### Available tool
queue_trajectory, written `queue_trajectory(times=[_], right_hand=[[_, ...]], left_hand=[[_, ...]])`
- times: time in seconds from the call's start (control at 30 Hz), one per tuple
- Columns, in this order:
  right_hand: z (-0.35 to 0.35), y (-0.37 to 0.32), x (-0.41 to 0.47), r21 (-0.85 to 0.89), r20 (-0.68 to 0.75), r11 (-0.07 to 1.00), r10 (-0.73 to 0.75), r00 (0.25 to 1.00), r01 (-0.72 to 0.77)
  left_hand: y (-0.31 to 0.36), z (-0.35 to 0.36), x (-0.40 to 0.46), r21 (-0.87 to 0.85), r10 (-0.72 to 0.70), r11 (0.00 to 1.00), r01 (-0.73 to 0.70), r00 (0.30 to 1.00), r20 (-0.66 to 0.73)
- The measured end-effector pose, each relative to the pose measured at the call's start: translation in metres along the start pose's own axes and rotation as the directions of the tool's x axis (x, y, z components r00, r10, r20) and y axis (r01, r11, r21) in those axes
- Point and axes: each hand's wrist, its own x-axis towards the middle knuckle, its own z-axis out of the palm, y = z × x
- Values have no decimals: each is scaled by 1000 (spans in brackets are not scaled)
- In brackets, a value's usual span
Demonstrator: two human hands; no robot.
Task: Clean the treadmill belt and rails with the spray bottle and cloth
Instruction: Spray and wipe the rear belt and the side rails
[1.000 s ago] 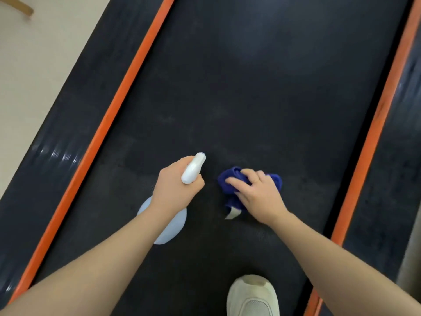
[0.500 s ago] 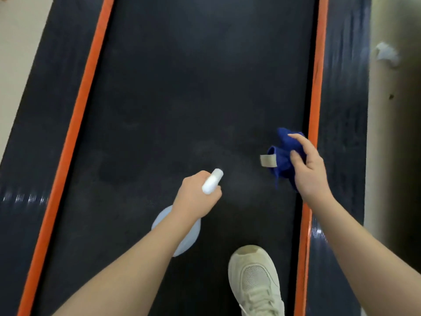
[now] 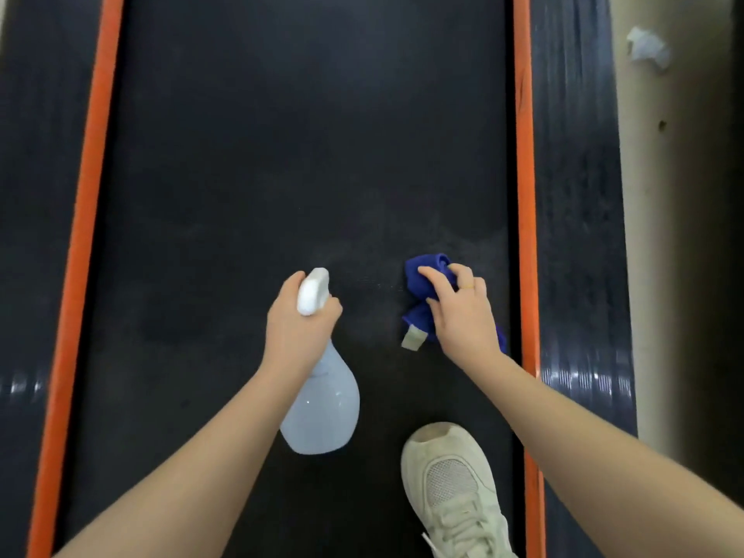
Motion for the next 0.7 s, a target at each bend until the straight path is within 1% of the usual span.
queue_trajectory(times=[0.03, 0.07, 0.1, 0.13, 0.17, 0.2, 0.23, 0.27, 0.3, 0.33, 0.37, 0.4, 0.43, 0.47, 0.5, 0.53, 0.57, 0.6, 0.63, 0.67, 0.7], right_hand=[[4, -10, 7, -55, 31, 998, -20, 999, 22], [8, -18, 11, -89, 77, 990, -106, 991, 112], [11, -24, 13, -122, 142, 952, -262, 955, 280], [14, -28, 15, -143, 226, 866, -443, 868, 479], [16, -28, 19, -173, 276, 761, -572, 772, 625], [17, -27, 31, -220, 253, 696, -636, 729, 683], [17, -28, 49, -267, 177, 697, -643, 745, 665], [12, -32, 68, -303, 84, 760, -579, 811, 574], [6, -37, 90, -299, 2, 851, -451, 892, 431], [2, -42, 108, -265, -59, 926, -294, 954, 269], [-1, -48, 116, -242, -56, 956, -184, 981, 166], [1, -51, 114, -215, -59, 962, -185, 981, 169], [8, -52, 104, -187, -73, 947, -279, 958, 262], [16, -53, 86, -167, -48, 893, -431, 901, 418], [26, -52, 63, -154, 32, 795, -590, 807, 587], [35, -51, 45, -153, 114, 688, -701, 704, 709], [39, -50, 40, -142, 176, 612, -758, 629, 778], [39, -51, 45, -152, 180, 560, -794, 580, 814], [40, -54, 58, -187, 141, 543, -810, 569, 819], [40, -60, 72, -228, 94, 561, -801, 591, 796], [39, -68, 88, -251, 43, 619, -761, 647, 744]], left_hand=[[0, -8, 1, -30, 9, 999, -10, 1000, -28], [-1, -15, 2, -44, 32, 998, -34, 998, -46], [1, -21, 3, -46, 58, 997, -60, 997, -57], [3, -25, 5, -44, 79, 996, -81, 995, -64], [5, -30, 7, -42, 95, 994, -98, 993, -69], [7, -33, 11, -42, 108, 993, -111, 991, -77], [8, -37, 14, -39, 118, 992, -122, 989, -89], [9, -40, 17, -36, 130, 990, -135, 986, -107], [11, -42, 20, -31, 144, 988, -149, 982, -122], [12, -43, 24, -24, 155, 987, -159, 979, -130], [12, -45, 27, -18, 156, 987, -160, 979, -133], [13, -47, 28, -14, 148, 988, -151, 980, -132], [14, -48, 29, -15, 138, 990, -141, 982, -127], [14, -48, 31, -21, 132, 991, -135, 984, -122], [14, -49, 32, -24, 122, 992, -126, 985, -119], [13, -50, 34, -32, 111, 993, -115, 986, -123], [13, -51, 34, -38, 103, 993, -109, 986, -131], [12, -52, 35, -44, 99, 993, -106, 985, -140], [10, -54, 36, -54, 91, 993, -100, 984, -152], [6, -55, 36, -68, 78, 994, -90, 983, -165], [3, -56, 35, -75, 64, 994, -78, 983, -173]])
